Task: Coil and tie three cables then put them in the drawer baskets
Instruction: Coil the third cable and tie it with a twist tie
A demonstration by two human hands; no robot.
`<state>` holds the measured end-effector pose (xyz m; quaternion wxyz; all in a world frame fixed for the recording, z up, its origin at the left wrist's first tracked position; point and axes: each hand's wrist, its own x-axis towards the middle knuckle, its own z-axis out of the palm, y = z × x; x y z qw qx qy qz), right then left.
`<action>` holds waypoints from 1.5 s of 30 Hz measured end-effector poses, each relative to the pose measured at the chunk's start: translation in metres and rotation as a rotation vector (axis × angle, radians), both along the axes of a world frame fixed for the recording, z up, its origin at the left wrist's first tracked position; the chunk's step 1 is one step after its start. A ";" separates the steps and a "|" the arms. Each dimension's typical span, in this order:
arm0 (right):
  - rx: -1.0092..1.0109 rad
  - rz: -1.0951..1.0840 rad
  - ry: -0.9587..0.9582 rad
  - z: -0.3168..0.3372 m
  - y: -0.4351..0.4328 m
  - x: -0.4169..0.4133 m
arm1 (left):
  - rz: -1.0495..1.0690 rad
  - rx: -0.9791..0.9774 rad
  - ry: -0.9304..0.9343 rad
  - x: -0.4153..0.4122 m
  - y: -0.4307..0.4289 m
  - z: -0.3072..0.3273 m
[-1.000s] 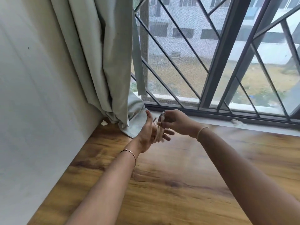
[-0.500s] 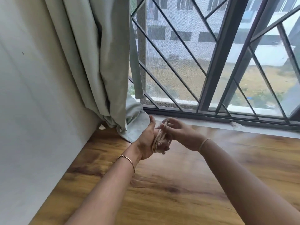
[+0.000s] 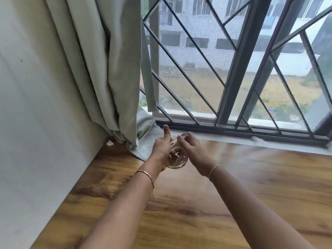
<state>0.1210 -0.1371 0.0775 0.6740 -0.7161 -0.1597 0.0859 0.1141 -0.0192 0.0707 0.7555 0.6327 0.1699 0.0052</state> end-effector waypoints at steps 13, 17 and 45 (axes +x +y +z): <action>0.086 -0.423 -0.141 0.006 0.010 -0.007 | -0.173 -0.110 -0.331 -0.015 -0.012 -0.010; 0.113 -0.550 -0.127 0.005 0.012 -0.001 | -0.152 -0.068 -0.360 -0.019 -0.014 -0.012; 0.293 -0.478 0.126 -0.010 -0.031 -0.043 | -0.043 0.223 -0.394 -0.029 -0.051 -0.021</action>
